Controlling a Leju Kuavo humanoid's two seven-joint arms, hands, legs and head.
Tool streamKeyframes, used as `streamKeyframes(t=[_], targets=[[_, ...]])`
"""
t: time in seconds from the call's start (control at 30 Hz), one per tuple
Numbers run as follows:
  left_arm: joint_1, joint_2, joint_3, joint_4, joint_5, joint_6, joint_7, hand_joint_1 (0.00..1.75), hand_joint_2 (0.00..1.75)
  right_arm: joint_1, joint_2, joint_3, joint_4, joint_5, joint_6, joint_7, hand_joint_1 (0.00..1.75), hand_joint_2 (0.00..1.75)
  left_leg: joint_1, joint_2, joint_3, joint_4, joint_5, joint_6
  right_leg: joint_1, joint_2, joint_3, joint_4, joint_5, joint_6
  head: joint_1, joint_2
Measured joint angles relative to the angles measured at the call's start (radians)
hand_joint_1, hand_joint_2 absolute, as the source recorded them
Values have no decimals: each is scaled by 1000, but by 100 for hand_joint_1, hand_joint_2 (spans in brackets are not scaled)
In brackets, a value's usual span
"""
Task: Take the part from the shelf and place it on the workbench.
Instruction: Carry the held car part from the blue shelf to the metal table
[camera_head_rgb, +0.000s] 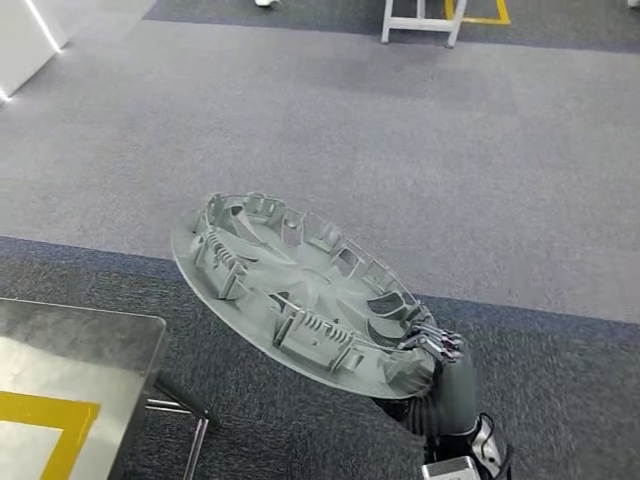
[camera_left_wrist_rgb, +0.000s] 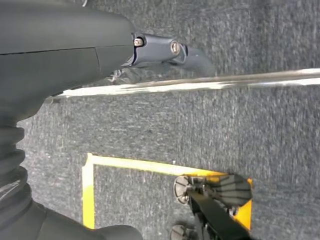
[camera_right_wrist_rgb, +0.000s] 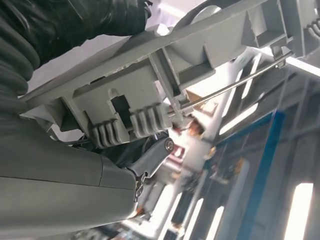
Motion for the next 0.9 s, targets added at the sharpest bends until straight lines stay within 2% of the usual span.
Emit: streamKeyframes(t=[0.03, 0.07, 0.1, 0.13, 0.17, 0.2, 0.23, 0.27, 0.3, 0.33, 0.37, 0.4, 0.43, 0.47, 0.5, 0.57, 0.6, 0.63, 0.67, 0.7, 0.73, 0.8, 0.87, 0.9], targets=[[-1, 0, 0, 0, -3, 0, -2, 0, 175, -5, 0, 5, 4, 1, 0, 1, 175, 175, 1, -9, 2, -2, 1, 3, -2, 26, -29, 59, -28, 1, 5, 0], [-3, 0, 0, 0, -5, 1, -3, 0, 175, -10, 0, 11, 8, 2, 0, 1, 175, 175, 1, -18, 2, -2, 0, 5, -2, 41, -64, 127, -56, 3, 8, 0], [-5, 0, 0, 0, -8, 1, -4, 0, 175, -13, 0, 16, 12, 2, 0, 1, 175, 175, 1, -29, 2, -2, 0, 7, -2, 49, -98, 186, -72, 4, 10, 0], [-6, 0, 0, 0, -10, 0, -5, 0, 175, -16, 0, 22, 17, 2, 0, 2, 175, 175, 0, -41, 3, -1, -1, 7, -2, 52, -120, 216, -71, 5, 11, 0], [-6, 0, 0, 0, -12, 0, -5, 0, 175, -19, 0, 27, 21, 3, 0, 3, 175, 175, 0, -52, 5, -1, -2, 7, -2, 53, -123, 209, -51, 5, 11, 0], [-6, 0, 0, 0, -12, 0, -6, 0, 175, -22, 0, 32, 24, 4, 0, 3, 175, 175, 0, -64, 7, 0, -3, 5, -3, 56, -107, 162, -13, 4, 11, 0], [-6, 0, 0, 0, -12, 0, -6, 0, 175, -26, 0, 35, 25, 5, 0, 3, 175, 175, 1, -76, 9, 1, -5, 3, -4, 68, -79, 92, 27, 2, 11, 0], [-7, 0, 0, 0, -12, 0, -6, 0, 175, -30, 0, 39, 27, 6, -1, 3, 175, 175, 1, -86, 9, 4, -7, -1, -7, 90, -49, 26, 55, 0, 11, 0], [-7, 1, 0, 0, -13, 0, -6, 0, 175, -35, 0, 43, 28, 6, -1, 2, 175, 175, 2, -96, 6, 6, -7, -6, -8, 109, -25, -24, 71, -3, 11, 0], [-7, 1, 0, 0, -13, 0, -6, 0, 175, -39, 0, 48, 29, 7, -2, 2, 175, 175, 3, -105, 1, 8, -6, -12, -8, 124, -12, -49, 74, -7, 11, 0], [-7, 2, 0, 0, -16, 0, -6, 0, 175, -44, 0, 52, 31, 7, -3, 3, 175, 175, 6, -114, -4, 8, -4, -19, -7, 128, -7, -55, 70, -11, 11, 0], [-6, 2, 0, 0, -19, 0, -5, 0, 175, -48, 0, 58, 31, 8, -4, 4, 175, 175, 9, -123, -7, 7, -1, -26, -5, 120, -4, -59, 71, -16, 10, 0], [-5, 3, 0, 0, -22, 0, -4, 0, 175, -54, 0, 65, 32, 8, -5, 8, 175, 175, 10, -121, -9, 9, -3, -32, -5, 110, -1, -65, 73, -23, 10, 0], [-4, 3, 1, 0, -25, 0, -3, 0, 175, -61, 0, 73, 33, 9, -5, 11, 175, 175, 10, -107, -15, 21, -11, -37, -6, 99, 4, -72, 76, -30, 7, 0], [-5, 4, 1, 0, -27, 0, -2, 0, 175, -68, 0, 83, 33, 10, -5, 14, 175, 175, 9, -85, -30, 53, -30, -42, -8, 86, 10, -79, 78, -35, 3, 0], [-8, 3, 1, 0, -29, 0, -1, 0, 175, -80, 0, 101, 35, 11, -5, 18, 175, 175, 10, -39, -87, 169, -86, -51, -7, 59, 17, -86, 77, -43, -5, 0], [-9, 4, 1, 0, -29, 0, 0, 0, 175, -85, 0, 109, 38, 12, -4, 20, 175, 175, 12, -30, -119, 232, -109, -55, -6, 45, 18, -86, 75, -44, -6, 0], [-9, 4, 1, 0, -29, -1, 0, 0, 175, -88, 0, 116, 41, 13, -4, 22, 175, 175, 14, -26, -139, 271, -118, -59, -5, 32, 19, -85, 73, -45, -6, 0], [-8, 4, 1, 0, -30, -1, 0, 0, 175, -92, 0, 124, 46, 14, -2, 24, 175, 175, 16, -25, -142, 275, -108, -61, -5, 21, 20, -85, 71, -45, -7, 0], [-7, 5, 1, 0, -31, -1, 0, 0, 175, -96, 0, 132, 51, 15, -1, 27, 175, 175, 18, -22, -127, 245, -83, -62, -5, 10, 22, -85, 69, -43, -8, 0], [-6, 5, 1, 0, -32, -1, 0, 0, 175, -100, 0, 141, 56, 17, 0, 29, 175, 175, 19, -15, -96, 183, -47, -62, -5, 1, 25, -85, 67, -41, -9, 0], [-8, 6, 2, 0, -35, -1, 0, 0, 175, -114, 0, 159, 66, 19, 4, 33, 175, 175, 14, 17, -29, 54, -3, -58, -1, -15, 30, -84, 61, -32, -11, 0], [-11, 6, 2, 0, -41, -1, 1, 0, 175, -134, 0, 180, 77, 23, 10, 37, 175, 175, 6, 33, -6, 3, 1, -47, 4, -28, 33, -83, 56, -22, -10, 0], [-10, 6, 2, 0, -44, -1, 2, 0, 175, -143, 0, 191, 84, 26, 13, 39, 175, 175, 5, 26, -7, 0, 1, -40, 5, -34, 35, -84, 54, -16, -10, 0]])
